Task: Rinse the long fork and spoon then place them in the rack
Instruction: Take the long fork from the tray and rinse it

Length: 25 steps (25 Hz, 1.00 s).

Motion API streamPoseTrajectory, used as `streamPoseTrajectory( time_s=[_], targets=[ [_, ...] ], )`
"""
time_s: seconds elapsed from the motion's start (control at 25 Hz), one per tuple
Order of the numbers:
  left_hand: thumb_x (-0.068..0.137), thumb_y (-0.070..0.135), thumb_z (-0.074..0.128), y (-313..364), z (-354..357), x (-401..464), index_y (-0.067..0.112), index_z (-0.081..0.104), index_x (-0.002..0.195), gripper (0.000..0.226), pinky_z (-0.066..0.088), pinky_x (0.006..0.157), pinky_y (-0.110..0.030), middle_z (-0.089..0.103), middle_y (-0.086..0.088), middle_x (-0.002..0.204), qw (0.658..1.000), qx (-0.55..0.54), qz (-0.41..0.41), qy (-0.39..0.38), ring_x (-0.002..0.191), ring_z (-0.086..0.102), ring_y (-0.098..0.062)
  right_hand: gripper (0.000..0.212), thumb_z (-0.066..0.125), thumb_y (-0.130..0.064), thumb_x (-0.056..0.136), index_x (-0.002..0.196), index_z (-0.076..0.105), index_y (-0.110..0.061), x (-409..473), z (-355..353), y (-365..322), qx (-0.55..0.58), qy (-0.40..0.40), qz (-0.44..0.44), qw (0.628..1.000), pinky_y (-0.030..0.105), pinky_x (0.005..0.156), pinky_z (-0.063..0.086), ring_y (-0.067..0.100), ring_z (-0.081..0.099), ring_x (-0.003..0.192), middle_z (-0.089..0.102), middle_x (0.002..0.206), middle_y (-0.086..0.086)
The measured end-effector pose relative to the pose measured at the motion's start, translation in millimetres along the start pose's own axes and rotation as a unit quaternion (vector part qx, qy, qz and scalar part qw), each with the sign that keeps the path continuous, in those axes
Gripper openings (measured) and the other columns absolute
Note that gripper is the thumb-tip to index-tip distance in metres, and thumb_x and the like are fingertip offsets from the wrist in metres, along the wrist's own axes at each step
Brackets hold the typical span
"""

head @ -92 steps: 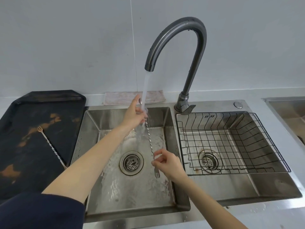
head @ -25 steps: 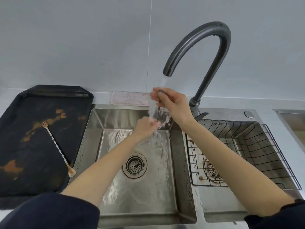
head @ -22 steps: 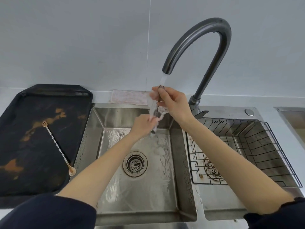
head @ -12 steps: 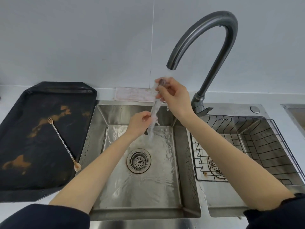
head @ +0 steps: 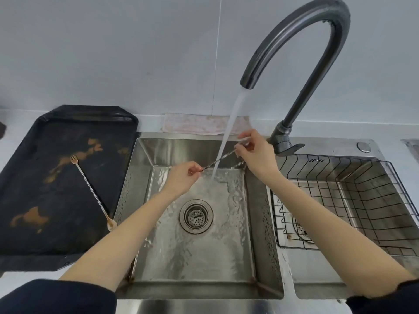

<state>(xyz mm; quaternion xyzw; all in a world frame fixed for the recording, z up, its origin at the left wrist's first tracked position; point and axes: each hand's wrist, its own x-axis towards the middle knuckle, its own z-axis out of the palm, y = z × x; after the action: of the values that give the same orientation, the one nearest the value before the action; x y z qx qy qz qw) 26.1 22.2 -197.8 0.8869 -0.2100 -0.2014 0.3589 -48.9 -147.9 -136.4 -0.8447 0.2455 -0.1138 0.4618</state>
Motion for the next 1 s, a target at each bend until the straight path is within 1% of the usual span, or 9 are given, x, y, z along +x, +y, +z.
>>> streamPoseTrajectory(
  time_s=[0.08, 0.12, 0.2, 0.24, 0.36, 0.44, 0.64, 0.8, 1.0],
  targets=[
    [0.088, 0.009, 0.056, -12.1, 2.7, 0.5, 0.006, 0.065, 0.105, 0.02, 0.043, 0.081, -0.023, 0.07, -0.013, 0.108, 0.998, 0.052, 0.014, -0.033, 0.093, 0.062, -0.021, 0.015, 0.056, -0.009, 0.091, 0.104, 0.063, -0.007, -4.3, 2.7, 19.4, -0.078, -0.038, -0.003, 0.996, 0.002, 0.06, 0.043, 0.012, 0.057, 0.081, 0.063, 0.091, 0.002],
    [0.089, 0.01, 0.054, -17.8, 4.4, 1.4, 0.008, 0.065, 0.107, 0.021, 0.045, 0.085, -0.027, 0.07, -0.012, 0.109, 0.995, 0.086, 0.022, -0.055, 0.097, 0.063, -0.024, 0.015, 0.056, -0.011, 0.091, 0.103, 0.065, -0.008, -6.7, 4.6, 28.9, -0.118, -0.061, -0.004, 0.991, 0.006, 0.066, 0.044, 0.013, 0.058, 0.084, 0.066, 0.095, 0.004],
    [0.09, 0.014, 0.052, -28.7, 9.5, 3.7, 0.011, 0.064, 0.109, 0.022, 0.048, 0.089, -0.033, 0.069, -0.01, 0.111, 0.985, 0.141, 0.03, -0.096, 0.101, 0.063, -0.025, 0.017, 0.055, -0.016, 0.092, 0.103, 0.067, -0.011, -11.3, 11.3, 47.3, -0.208, -0.113, 0.003, 0.972, 0.027, 0.077, 0.05, 0.02, 0.063, 0.093, 0.068, 0.105, 0.007],
    [0.091, 0.015, 0.052, -33.9, 12.7, 4.7, 0.013, 0.064, 0.109, 0.022, 0.049, 0.09, -0.034, 0.069, -0.009, 0.112, 0.98, 0.161, 0.031, -0.111, 0.101, 0.063, -0.025, 0.019, 0.053, -0.017, 0.092, 0.104, 0.068, -0.013, -13.7, 15.7, 55.4, -0.251, -0.144, 0.01, 0.957, 0.032, 0.08, 0.05, 0.025, 0.063, 0.098, 0.067, 0.109, 0.008],
    [0.091, 0.018, 0.051, -49.7, 25.5, 6.1, 0.017, 0.064, 0.107, 0.021, 0.052, 0.09, -0.039, 0.068, -0.008, 0.112, 0.966, 0.205, 0.031, -0.152, 0.101, 0.063, -0.024, 0.024, 0.048, -0.016, 0.093, 0.109, 0.066, -0.018, -20.8, 33.9, 77.2, -0.33, -0.24, 0.038, 0.912, 0.037, 0.085, 0.05, 0.029, 0.061, 0.108, 0.066, 0.118, 0.008],
    [0.091, 0.018, 0.051, -58.7, 34.8, 5.1, 0.017, 0.064, 0.107, 0.021, 0.052, 0.09, -0.04, 0.066, -0.008, 0.114, 0.96, 0.219, 0.027, -0.172, 0.102, 0.062, -0.024, 0.028, 0.045, -0.012, 0.094, 0.113, 0.064, -0.018, -26.1, 47.1, 90.3, -0.35, -0.277, 0.06, 0.893, 0.038, 0.087, 0.05, 0.03, 0.059, 0.111, 0.063, 0.121, 0.008],
    [0.091, 0.011, 0.05, -79.0, 54.1, 9.1, 0.013, 0.063, 0.109, 0.022, 0.05, 0.093, -0.038, 0.063, -0.008, 0.12, 0.956, 0.232, 0.007, -0.178, 0.106, 0.06, -0.025, 0.028, 0.044, -0.009, 0.093, 0.114, 0.062, -0.015, -28.6, 76.9, 114.7, -0.377, -0.318, 0.088, 0.866, 0.038, 0.086, 0.05, 0.031, 0.059, 0.11, 0.062, 0.122, 0.009],
    [0.091, 0.013, 0.05, -93.5, 65.2, 15.4, 0.013, 0.06, 0.109, 0.021, 0.048, 0.09, -0.039, 0.061, -0.009, 0.117, 0.942, 0.263, 0.003, -0.208, 0.107, 0.058, -0.026, 0.028, 0.043, -0.01, 0.094, 0.116, 0.06, -0.012, -24.9, 94.1, 131.2, -0.386, -0.32, 0.097, 0.86, 0.038, 0.089, 0.048, 0.031, 0.056, 0.113, 0.056, 0.126, 0.01],
    [0.09, 0.01, 0.049, -105.5, 74.9, 21.8, 0.01, 0.06, 0.11, 0.023, 0.047, 0.087, -0.038, 0.06, -0.011, 0.116, 0.948, 0.25, 0.001, -0.196, 0.108, 0.056, -0.029, 0.024, 0.045, -0.013, 0.095, 0.113, 0.06, -0.009, -19.2, 105.8, 143.3, -0.391, -0.312, 0.1, 0.86, 0.038, 0.086, 0.048, 0.031, 0.055, 0.113, 0.056, 0.123, 0.012]
  ],
)
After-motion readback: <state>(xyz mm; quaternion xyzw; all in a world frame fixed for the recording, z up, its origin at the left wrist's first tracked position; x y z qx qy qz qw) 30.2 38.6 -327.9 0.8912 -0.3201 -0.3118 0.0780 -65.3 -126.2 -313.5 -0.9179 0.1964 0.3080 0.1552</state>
